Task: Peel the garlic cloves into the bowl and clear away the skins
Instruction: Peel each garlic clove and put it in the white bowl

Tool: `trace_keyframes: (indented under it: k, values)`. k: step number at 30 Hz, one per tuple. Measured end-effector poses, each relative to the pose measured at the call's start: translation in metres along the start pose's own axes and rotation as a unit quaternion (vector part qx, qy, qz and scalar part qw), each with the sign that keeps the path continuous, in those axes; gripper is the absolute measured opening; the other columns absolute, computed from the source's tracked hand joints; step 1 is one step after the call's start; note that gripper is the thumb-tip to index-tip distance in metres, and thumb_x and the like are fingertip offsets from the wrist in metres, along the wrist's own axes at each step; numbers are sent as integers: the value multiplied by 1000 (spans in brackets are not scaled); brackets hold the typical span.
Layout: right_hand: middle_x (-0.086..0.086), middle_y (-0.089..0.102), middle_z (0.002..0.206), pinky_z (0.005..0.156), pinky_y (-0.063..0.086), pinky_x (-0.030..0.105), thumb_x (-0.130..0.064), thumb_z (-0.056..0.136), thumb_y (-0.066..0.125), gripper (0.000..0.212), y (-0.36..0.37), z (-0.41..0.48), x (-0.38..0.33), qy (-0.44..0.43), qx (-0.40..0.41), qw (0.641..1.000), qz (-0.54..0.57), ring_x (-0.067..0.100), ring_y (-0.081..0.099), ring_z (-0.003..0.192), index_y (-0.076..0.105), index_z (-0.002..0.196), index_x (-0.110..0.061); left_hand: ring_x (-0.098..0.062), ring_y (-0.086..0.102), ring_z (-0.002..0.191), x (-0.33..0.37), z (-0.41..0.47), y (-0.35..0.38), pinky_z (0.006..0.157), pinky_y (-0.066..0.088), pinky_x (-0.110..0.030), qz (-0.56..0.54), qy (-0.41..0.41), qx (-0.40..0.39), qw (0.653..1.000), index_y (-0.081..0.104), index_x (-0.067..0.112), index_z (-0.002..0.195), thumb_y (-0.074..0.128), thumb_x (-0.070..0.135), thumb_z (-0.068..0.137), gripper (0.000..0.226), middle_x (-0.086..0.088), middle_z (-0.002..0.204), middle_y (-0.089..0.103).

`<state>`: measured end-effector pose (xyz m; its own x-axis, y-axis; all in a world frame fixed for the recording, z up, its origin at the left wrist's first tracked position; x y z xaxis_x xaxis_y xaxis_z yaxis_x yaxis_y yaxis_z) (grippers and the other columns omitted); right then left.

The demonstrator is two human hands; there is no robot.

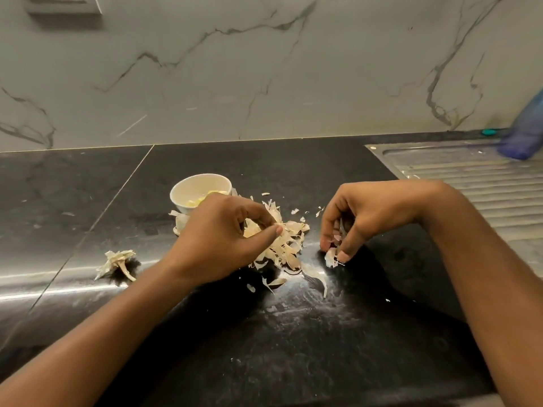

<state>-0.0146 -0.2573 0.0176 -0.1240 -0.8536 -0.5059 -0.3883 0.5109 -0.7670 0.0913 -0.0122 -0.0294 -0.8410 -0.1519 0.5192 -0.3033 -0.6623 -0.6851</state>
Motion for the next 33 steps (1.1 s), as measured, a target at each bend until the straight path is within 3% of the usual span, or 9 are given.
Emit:
trace_keyframes:
  k: [3,6,9,12,15,18,22,28,33]
  values:
    - [-5,79,86,73,51,28,-30,83,91,14,2,2,0,-16,15,1000,4,7,66,72,85,95,-27,2,56,52,-2,0,-1,52,34,-7,1,10,3,1000,84,22,88,85,28,88,7,37,63,61]
    - [0,78,87,66,47,18,-28,89,86,12,-1,1,-2,-73,51,995,44,4,61,69,83,98,-21,-5,50,46,-3,0,1,52,32,-9,-16,7,4,1000,83,23,89,85,30,88,8,31,58,60]
    - [-1,73,83,66,47,20,-27,91,84,11,-3,1,-2,-128,112,982,78,8,58,69,82,100,-21,-11,40,42,-6,-1,3,49,30,-19,-38,1,10,999,82,28,90,83,37,89,10,14,50,56]
    - [-5,73,84,66,50,28,-26,90,85,10,-4,2,1,-139,142,977,75,15,58,70,83,100,-25,-12,45,44,-6,0,3,49,33,-18,-33,4,4,999,83,28,95,81,38,91,11,16,61,68]
    - [-5,75,85,71,53,44,-27,87,88,15,-2,7,1,-115,120,985,39,29,61,74,84,102,-31,-9,53,48,-6,1,2,51,35,-11,-25,5,4,1000,84,25,101,80,34,92,13,28,77,73]
    - [-10,76,87,70,55,30,-25,84,90,24,2,9,-1,-82,65,994,36,16,67,72,83,106,-31,-5,50,45,-4,1,4,49,32,-8,-17,5,8,1000,84,20,102,80,29,93,13,38,62,61]
    - [-7,78,95,81,61,38,-26,82,92,26,8,12,-6,-75,26,997,21,28,74,87,83,106,-32,-2,49,45,-1,0,3,49,31,-7,-16,6,8,1000,84,18,102,80,27,93,13,38,59,58]
    - [-8,77,90,68,50,19,-27,83,91,20,11,14,-10,-82,26,996,12,13,65,74,84,100,-33,3,51,46,-1,0,2,50,32,-7,-13,3,5,1000,84,18,102,80,28,93,14,38,60,59]
    - [-7,77,93,70,51,25,-27,85,90,13,12,14,-9,-94,20,995,20,17,65,75,84,97,-30,-4,47,43,-1,0,4,50,30,-7,-25,6,-4,1000,84,22,98,81,28,93,8,35,63,61]
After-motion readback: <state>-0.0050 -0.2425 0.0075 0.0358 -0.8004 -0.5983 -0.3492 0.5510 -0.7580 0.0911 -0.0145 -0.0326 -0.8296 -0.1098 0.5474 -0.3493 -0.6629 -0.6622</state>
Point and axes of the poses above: each hand's wrist, its own z-axis towards the middle knuckle, its own y-axis out of the palm, x = y × z, the point moved 1 cm from there along z, towards the middle knuckle
